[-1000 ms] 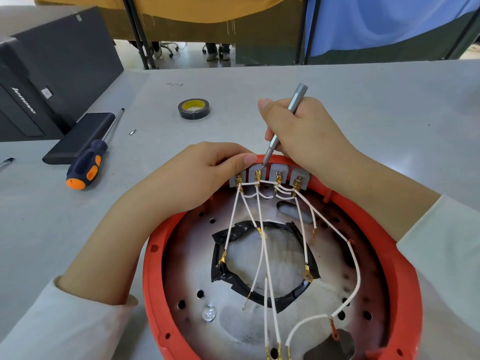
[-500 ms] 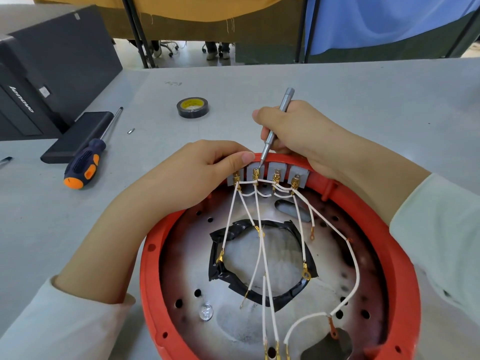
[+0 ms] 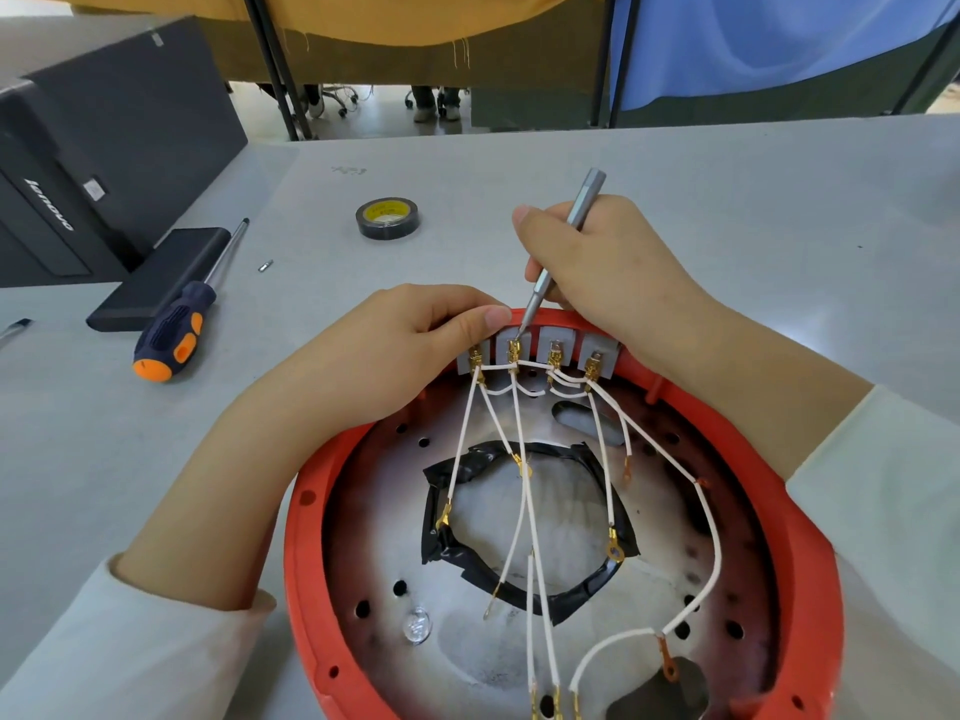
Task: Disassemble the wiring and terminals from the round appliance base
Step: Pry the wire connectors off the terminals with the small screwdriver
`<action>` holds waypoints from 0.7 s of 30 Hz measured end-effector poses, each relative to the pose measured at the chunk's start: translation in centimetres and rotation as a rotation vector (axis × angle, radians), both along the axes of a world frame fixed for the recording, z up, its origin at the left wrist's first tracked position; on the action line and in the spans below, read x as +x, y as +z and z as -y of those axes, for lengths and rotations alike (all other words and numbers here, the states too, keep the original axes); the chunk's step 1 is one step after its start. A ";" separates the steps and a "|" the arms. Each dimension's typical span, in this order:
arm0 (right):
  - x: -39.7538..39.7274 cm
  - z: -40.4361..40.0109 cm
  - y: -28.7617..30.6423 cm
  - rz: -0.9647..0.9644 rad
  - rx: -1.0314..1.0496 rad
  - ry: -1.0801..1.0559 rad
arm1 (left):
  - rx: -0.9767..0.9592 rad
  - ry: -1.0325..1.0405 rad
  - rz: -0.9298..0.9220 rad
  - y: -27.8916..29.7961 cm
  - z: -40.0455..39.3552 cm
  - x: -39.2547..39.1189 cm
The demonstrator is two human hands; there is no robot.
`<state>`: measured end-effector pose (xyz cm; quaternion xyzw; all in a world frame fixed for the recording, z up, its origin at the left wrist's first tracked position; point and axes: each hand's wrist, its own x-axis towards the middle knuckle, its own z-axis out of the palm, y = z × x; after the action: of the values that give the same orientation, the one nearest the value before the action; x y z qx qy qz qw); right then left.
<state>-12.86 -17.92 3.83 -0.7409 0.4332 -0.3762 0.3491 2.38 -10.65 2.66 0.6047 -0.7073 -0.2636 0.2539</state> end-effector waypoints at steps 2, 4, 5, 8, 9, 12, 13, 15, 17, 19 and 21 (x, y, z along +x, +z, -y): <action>0.1 0.2 0.1 -0.004 0.056 -0.006 | 0.002 0.005 0.000 0.0 0.0 0.0; 0.2 0.3 0.1 -0.009 0.103 -0.013 | 0.002 0.006 -0.001 0.0 0.0 0.1; 0.3 0.4 0.1 -0.011 0.123 -0.020 | 0.001 0.003 -0.001 0.1 0.0 0.0; 0.4 0.8 0.1 -0.024 0.192 -0.042 | -0.002 0.006 0.002 0.1 0.0 0.0; 0.5 0.9 0.1 -0.039 0.216 -0.047 | -0.002 0.010 0.004 0.0 0.0 0.0; 0.5 0.9 0.1 -0.057 0.239 -0.046 | 0.005 0.013 0.012 0.0 0.0 0.0; 0.5 0.8 0.2 -0.046 0.219 -0.040 | 0.008 0.014 0.011 0.0 0.0 -0.1; 0.3 0.4 0.2 -0.003 0.149 -0.019 | 0.007 0.014 0.010 0.0 -0.1 -0.1; 0.0 0.2 0.2 0.055 0.089 -0.027 | 0.008 0.012 0.014 0.1 -0.1 -0.1; -0.2 0.1 0.2 0.105 0.071 -0.044 | 0.013 0.009 0.015 0.1 -0.1 0.0; -0.2 0.1 0.1 0.071 0.049 -0.047 | 0.016 0.007 0.012 0.1 -0.1 -0.1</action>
<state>-13.06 -18.02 3.97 -0.7078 0.4471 -0.3996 0.3734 2.31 -10.59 2.80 0.6110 -0.7045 -0.2648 0.2455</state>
